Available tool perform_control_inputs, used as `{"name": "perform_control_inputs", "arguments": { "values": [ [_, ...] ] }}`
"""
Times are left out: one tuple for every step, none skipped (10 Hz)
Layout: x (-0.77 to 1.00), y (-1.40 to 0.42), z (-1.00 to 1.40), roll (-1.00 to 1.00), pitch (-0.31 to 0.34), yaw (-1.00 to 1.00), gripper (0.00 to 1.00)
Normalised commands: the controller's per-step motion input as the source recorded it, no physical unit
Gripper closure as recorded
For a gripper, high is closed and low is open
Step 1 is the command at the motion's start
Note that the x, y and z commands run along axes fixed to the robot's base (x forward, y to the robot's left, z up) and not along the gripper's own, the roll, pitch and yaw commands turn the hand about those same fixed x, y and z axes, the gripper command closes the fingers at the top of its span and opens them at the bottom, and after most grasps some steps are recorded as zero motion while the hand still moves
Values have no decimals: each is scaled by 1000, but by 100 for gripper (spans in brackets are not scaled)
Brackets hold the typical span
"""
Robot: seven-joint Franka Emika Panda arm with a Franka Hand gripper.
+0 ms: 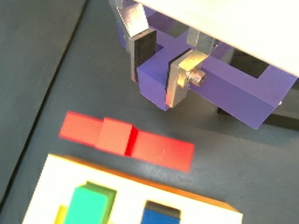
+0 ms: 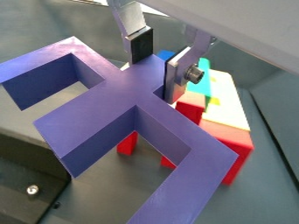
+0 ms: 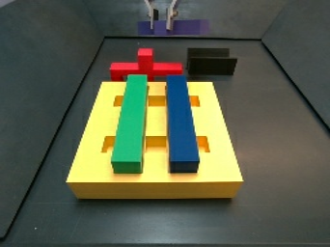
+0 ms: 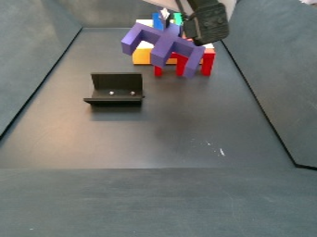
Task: Pick up the purple object. Move up. Place the purple object on the fixture. Regrasp the purple object. Move to above the board. Insert the purple object.
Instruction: Place the purple object on the fixture.
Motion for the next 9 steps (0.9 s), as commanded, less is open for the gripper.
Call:
{"name": "perform_control_inputs", "arguments": {
  "values": [
    [17, -137, 6, -183, 106, 857, 100],
    [206, -160, 0, -126, 94, 780, 100],
    [574, -14, 0, 0, 163, 534, 100],
    [834, 0, 0, 0, 229, 306, 100],
    [846, 0, 0, -80, 486, 174, 100],
    [777, 0, 0, -251, 686, 114, 100],
    [740, 0, 0, -406, 740, 97, 100],
    [700, 0, 0, -614, 711, 57, 100],
    [680, 0, 0, -691, 689, 37, 100]
  ]
}}
